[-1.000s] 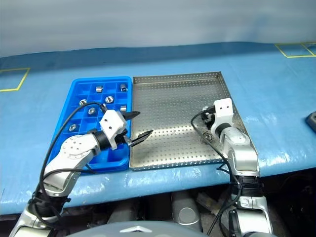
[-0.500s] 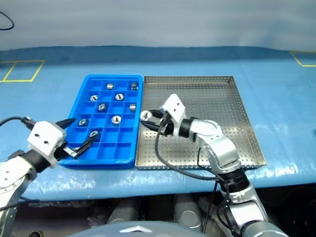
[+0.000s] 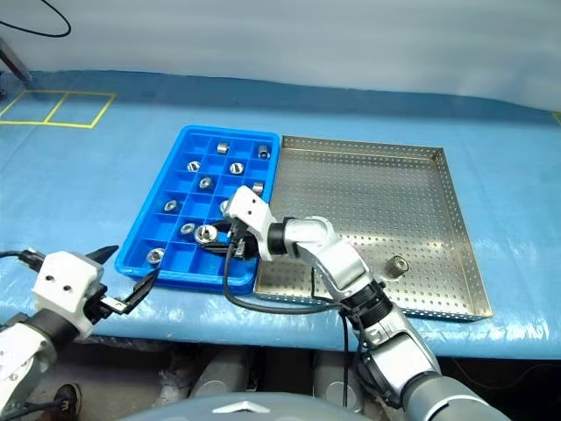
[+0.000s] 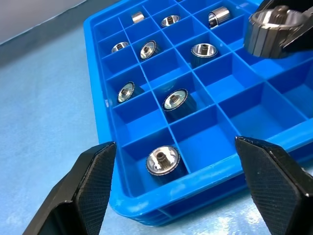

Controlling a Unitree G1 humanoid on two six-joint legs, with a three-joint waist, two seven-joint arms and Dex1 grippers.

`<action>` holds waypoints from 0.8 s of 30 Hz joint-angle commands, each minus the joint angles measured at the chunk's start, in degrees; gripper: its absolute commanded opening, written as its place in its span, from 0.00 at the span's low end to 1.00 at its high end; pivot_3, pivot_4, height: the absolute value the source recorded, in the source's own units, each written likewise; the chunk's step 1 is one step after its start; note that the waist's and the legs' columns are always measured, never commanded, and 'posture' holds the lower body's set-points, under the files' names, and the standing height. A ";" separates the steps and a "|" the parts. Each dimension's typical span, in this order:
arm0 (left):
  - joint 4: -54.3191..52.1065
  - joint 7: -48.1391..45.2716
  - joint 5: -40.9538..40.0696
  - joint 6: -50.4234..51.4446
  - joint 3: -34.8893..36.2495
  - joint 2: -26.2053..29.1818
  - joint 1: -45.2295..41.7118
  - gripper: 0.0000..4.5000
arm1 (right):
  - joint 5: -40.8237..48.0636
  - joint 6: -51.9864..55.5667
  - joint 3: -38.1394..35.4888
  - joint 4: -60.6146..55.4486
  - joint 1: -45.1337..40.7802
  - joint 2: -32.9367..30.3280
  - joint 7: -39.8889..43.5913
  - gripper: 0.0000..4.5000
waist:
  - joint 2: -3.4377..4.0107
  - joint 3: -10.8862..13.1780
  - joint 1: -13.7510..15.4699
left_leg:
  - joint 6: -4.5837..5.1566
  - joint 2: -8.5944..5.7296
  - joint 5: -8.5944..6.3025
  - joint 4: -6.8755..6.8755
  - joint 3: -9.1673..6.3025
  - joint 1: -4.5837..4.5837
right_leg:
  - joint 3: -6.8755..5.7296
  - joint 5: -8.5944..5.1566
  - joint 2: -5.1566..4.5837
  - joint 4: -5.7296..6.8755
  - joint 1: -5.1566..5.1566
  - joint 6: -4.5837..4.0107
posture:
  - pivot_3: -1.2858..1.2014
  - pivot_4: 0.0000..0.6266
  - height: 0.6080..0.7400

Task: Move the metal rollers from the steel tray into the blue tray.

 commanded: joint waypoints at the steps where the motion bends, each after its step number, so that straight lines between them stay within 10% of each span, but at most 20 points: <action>1: -0.95 0.78 0.13 -0.40 -0.75 0.13 -1.04 0.94 | -0.98 -0.97 1.33 0.48 -0.71 1.96 -0.49 0.37 | 0.00 0.00 0.05 | -0.06 0.05 0.01 -0.01 -0.01 0.00 | -0.02 0.01 0.06 0.00 0.00 -0.05 | 0.58 0.24 1.00; 10: -0.07 0.81 -0.06 0.08 -2.18 0.96 -3.10 0.94 | -1.91 0.63 2.08 1.82 0.18 2.95 -0.97 0.37 | 0.01 0.00 0.02 | -0.23 0.14 0.08 -0.03 -0.20 0.01 | -0.22 -0.04 0.15 0.05 0.03 -0.27 | 0.57 0.24 1.00; 16: 0.58 0.80 -0.25 0.41 -2.94 1.60 -4.72 0.94 | -2.20 0.21 1.06 1.46 0.66 3.47 -2.33 0.81 | 0.01 0.00 -0.24 | -0.26 0.16 0.09 -0.03 -0.22 0.01 | -0.24 -0.05 0.18 0.06 0.03 -0.29 | 0.56 0.24 1.00; 24: 3.10 0.18 -1.39 0.13 -11.40 2.15 -12.92 0.94 | -0.61 1.22 -6.24 -6.63 2.67 1.16 -7.25 0.81 | 0.02 0.01 -0.51 | -0.29 0.13 0.10 -0.02 -0.29 0.02 | -0.30 -0.03 0.15 0.05 0.12 -0.29 | 0.54 0.24 1.00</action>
